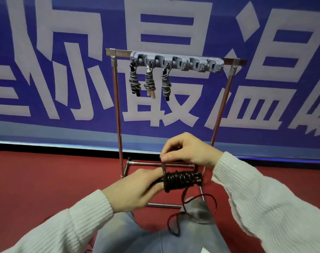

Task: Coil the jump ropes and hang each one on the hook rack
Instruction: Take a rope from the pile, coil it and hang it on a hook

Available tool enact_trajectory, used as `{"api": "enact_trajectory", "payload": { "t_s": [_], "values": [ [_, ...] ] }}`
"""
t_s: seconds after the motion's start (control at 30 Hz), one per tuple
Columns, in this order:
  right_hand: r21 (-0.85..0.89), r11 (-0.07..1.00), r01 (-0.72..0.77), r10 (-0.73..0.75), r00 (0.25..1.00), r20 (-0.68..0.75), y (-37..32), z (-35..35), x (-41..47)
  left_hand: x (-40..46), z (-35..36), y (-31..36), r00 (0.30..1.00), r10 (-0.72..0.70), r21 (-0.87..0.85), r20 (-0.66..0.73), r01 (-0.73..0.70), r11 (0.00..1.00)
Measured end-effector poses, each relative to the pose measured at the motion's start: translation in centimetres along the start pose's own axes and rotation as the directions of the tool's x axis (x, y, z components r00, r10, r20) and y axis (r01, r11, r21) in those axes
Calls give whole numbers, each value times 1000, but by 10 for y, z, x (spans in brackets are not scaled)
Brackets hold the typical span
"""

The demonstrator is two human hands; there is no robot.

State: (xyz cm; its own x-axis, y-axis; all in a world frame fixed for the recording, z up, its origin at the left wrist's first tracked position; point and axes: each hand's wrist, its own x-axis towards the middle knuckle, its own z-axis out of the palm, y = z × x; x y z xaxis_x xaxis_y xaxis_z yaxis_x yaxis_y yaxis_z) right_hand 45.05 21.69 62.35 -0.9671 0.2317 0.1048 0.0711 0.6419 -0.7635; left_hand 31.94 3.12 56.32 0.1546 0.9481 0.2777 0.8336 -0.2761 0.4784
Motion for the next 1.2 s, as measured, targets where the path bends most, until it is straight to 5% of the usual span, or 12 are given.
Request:
{"api": "enact_trajectory", "payload": {
  "t_s": [0.13,0.27,0.33,0.4,0.5,0.63,0.8,0.9,0.97,1.07,1.13,1.2],
  "values": [
    [237,965,-108,98,994,51,20,19,-14,-9,-14,8,966,-92,-401,-240,-13,916],
    [186,966,-180,171,983,65,27,59,-30,4,-25,-22,742,-551,-755,-382,93,649],
    [-82,993,-90,91,996,7,22,61,-37,3,-28,-52,696,-534,-407,-481,362,839],
    [-398,917,3,0,1000,7,9,45,-34,-2,-17,-65,785,-450,109,-425,538,836],
    [-452,890,48,-42,999,24,-8,17,-15,0,9,-44,950,-281,321,-136,310,895],
    [-87,996,8,-3,999,49,-1,-2,-5,-5,0,-5,999,13,-76,-51,-17,997],
    [187,959,-212,199,976,88,22,42,-25,1,-18,-4,820,-467,-781,-329,42,623],
    [18,989,-148,148,989,6,31,55,-29,8,-12,-35,685,-565,-479,-460,344,807],
    [-333,939,-83,82,997,-17,25,46,-29,7,-1,-47,722,-471,-45,-507,524,851],
    [-592,805,18,-34,999,-17,6,27,-19,13,13,-33,847,-446,450,-290,532,718],
    [-420,908,7,6,1000,30,0,13,-11,13,12,-16,934,-356,476,-27,325,817],
    [-152,988,-33,51,992,114,5,3,-9,6,1,-4,967,-189,32,170,186,982]
  ]
}}
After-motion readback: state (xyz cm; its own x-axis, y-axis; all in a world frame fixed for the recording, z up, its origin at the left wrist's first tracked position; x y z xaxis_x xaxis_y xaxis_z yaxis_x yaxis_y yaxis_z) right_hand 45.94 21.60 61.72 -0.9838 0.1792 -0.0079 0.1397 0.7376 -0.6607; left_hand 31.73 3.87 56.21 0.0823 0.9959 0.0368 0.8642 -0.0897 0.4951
